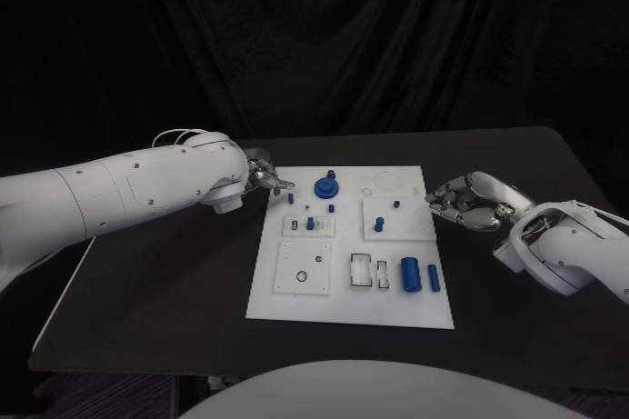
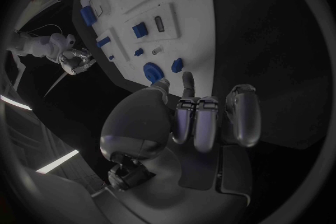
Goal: Assemble the parts on the task board
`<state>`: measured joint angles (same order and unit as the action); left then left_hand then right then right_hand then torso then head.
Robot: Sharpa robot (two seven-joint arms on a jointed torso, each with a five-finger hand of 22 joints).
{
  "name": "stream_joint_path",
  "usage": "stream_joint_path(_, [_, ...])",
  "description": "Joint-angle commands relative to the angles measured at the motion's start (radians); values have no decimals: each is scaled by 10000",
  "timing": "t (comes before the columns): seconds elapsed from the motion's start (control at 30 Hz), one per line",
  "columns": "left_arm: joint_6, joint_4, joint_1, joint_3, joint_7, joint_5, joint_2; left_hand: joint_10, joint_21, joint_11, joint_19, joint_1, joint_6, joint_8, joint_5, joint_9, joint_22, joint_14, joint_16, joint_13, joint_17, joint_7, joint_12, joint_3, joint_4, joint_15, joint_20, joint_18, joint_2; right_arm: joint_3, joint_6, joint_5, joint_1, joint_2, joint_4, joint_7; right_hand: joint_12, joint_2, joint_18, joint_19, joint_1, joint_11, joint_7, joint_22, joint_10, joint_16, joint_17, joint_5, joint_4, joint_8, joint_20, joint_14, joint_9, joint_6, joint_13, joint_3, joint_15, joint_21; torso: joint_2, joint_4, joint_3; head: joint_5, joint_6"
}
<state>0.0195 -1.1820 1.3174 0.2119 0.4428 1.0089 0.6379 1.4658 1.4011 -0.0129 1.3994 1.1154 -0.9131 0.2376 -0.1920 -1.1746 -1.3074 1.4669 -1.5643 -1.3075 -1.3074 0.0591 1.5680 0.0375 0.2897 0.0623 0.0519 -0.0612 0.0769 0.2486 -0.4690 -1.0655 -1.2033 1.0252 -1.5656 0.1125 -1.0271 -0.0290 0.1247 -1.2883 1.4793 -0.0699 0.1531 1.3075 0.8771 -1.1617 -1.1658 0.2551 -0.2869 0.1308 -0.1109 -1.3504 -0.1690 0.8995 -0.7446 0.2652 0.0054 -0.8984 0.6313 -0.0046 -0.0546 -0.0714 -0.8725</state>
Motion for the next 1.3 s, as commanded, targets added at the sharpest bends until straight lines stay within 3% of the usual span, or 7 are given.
stream_joint_path(0.03, [100, -21, -21, -8, -14, -25, -31, 1050, -43, 82, -16, -123, 10, -61, 59, 30, -823, 1039, -65, -2633, -2634, 67, 28, -75, -11, -55, 38, -13, 8, -4, 30, -67, 23, 7, -2, -23, 44, -67, 50, 25, -18, 1, -31, 380, 47, 8, 1, 29, 21, -31, 12, 64, 15, 60, 13, 60, -26, -13, 17, 4, 2, -20, -1])
stream_joint_path(0.5, [207, 141, -65, -8, -76, -25, -173, 1050, -118, 97, -77, 72, -30, -217, -127, 205, -780, 1039, -65, -2633, -2634, 78, 28, -51, -133, -73, 62, -34, 42, -4, 83, -67, 23, 8, 6, -49, 39, -64, 49, 20, -2, 2, -30, 384, 63, 6, 2, 45, 31, -34, 15, 62, 18, 65, 17, 79, -28, -10, 5, 15, -2, 84, -1])
stream_joint_path(0.83, [330, 262, -133, -8, -89, -25, -260, 1050, -168, 100, -123, 117, -40, -246, -167, 239, -738, 1039, -65, -2633, -2634, 81, 28, -39, -150, -76, 66, -50, 54, -4, 129, -67, 24, -28, 34, -68, 47, -62, 50, 20, 17, 4, -32, 384, 59, 7, 4, 60, 43, -37, 16, 62, 21, 67, 35, 95, -30, 0, -3, -16, -4, 72, -1])
stream_joint_path(1.3, [360, 358, -230, -8, -175, -25, -321, 1050, -207, 102, -157, 157, -53, -271, -200, 269, -707, 1039, -65, -2633, -2634, 82, 28, -25, -165, -79, 69, -61, 70, -4, 179, -67, 25, -43, 62, -110, 56, -64, 51, 19, 57, 5, -31, 384, 56, 12, 12, 101, 68, -42, 19, 65, 25, 72, 57, 126, -32, 17, -13, -5, 3, 97, -1])
